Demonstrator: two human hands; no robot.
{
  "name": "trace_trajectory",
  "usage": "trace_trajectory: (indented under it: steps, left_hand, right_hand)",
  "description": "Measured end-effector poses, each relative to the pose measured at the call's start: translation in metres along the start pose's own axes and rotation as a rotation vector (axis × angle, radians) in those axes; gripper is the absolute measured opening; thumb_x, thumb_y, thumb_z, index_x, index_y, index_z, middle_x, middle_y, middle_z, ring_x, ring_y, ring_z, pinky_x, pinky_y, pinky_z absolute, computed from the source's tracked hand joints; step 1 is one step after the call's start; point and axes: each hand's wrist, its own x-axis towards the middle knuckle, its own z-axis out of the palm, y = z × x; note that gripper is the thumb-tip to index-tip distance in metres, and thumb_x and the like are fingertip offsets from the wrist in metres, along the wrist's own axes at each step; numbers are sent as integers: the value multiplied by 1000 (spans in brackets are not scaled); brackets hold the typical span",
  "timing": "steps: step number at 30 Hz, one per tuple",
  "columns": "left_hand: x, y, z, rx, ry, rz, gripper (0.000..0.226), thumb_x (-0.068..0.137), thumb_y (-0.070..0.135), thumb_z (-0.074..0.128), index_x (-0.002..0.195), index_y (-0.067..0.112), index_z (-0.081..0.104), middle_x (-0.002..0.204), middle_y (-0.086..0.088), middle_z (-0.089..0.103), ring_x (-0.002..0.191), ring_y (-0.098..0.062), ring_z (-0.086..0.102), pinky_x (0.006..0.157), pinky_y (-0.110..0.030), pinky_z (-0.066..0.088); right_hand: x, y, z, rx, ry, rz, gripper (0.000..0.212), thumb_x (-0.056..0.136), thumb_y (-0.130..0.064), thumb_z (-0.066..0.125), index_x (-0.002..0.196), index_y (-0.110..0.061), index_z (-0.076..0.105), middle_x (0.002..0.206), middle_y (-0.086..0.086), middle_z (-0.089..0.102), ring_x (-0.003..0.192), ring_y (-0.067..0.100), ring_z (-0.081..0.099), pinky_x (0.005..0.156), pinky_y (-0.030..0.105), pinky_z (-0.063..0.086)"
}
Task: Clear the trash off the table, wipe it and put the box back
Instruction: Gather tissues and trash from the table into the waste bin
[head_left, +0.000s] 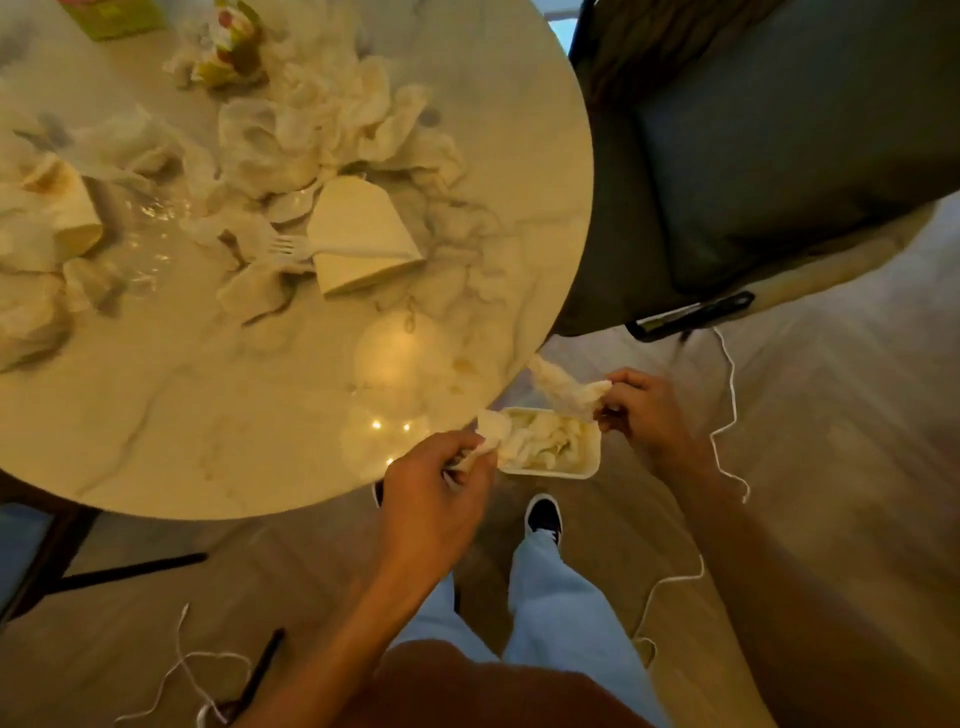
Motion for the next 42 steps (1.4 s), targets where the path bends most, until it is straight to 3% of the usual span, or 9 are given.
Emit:
trace_trajectory:
  steps: [5,10,17,24,27,30,34,38,42]
  left_hand:
    - [16,-31,103,239,-179,-76,20,89,30,64,106,23,71,87,7,71,75,-1,61,73,-15,48]
    - [59,-93,184,360,-258,-134,26,92,31,57,110,15,67,97,-5,70,90,-20,65,78,-28,47]
    - [111,-173,251,525,-284,-168,8,91,27,58,95,20,57,85,-1,64,69,-8,56,59,-25,43]
    - [140,-249,304,561,-268,-155,7,88,23,63,87,23,56,76,7,57,64,-1,50,55,-18,40]
    - [147,-280,322,546,-260,-163,6,89,25,61,88,25,56,76,10,57,66,-2,52,55,-20,41]
    - [151,-304,333,550,-349,-166,12,91,22,59,102,21,63,96,3,65,74,-3,57,59,-17,43]
    - [144,-313,324,595,-478,-236,25,89,19,58,113,27,63,131,0,57,107,-17,58,91,-32,48]
    - [127,-292,302,524,-463,-264,25,89,19,59,112,25,64,117,-3,62,87,-10,60,70,-20,46]
    - [102,-248,276,442,-418,-197,27,90,9,54,109,24,67,112,4,64,92,-2,55,78,-16,41]
  right_hand:
    - [42,88,-33,-48,27,157,15,90,0,51,100,-4,62,70,12,61,61,19,57,50,20,47]
    - [79,166,-35,-88,98,254,25,84,0,57,77,-23,54,71,3,57,62,15,57,56,25,44]
    - [132,255,-22,-77,18,321,25,83,-9,55,82,-31,67,93,-2,66,87,18,66,81,41,57]
    - [178,319,10,-71,-58,330,40,86,-14,50,120,-28,64,135,-1,54,101,18,61,82,31,52]
    - [189,336,21,-95,-99,349,44,89,-13,49,132,-21,56,139,1,51,97,13,58,78,26,48]
    - [187,346,27,-113,-88,350,43,90,-13,50,132,-20,55,141,4,49,110,23,59,83,31,49]
    - [174,345,24,-167,-105,344,41,92,-12,50,131,-20,55,143,5,46,122,22,50,84,25,42]
    - [157,322,15,-198,-61,313,39,90,-13,51,127,-22,59,139,4,50,119,23,53,89,31,46]
    - [131,280,3,-235,-84,254,36,91,-14,50,125,-22,60,135,5,53,106,21,58,80,27,45]
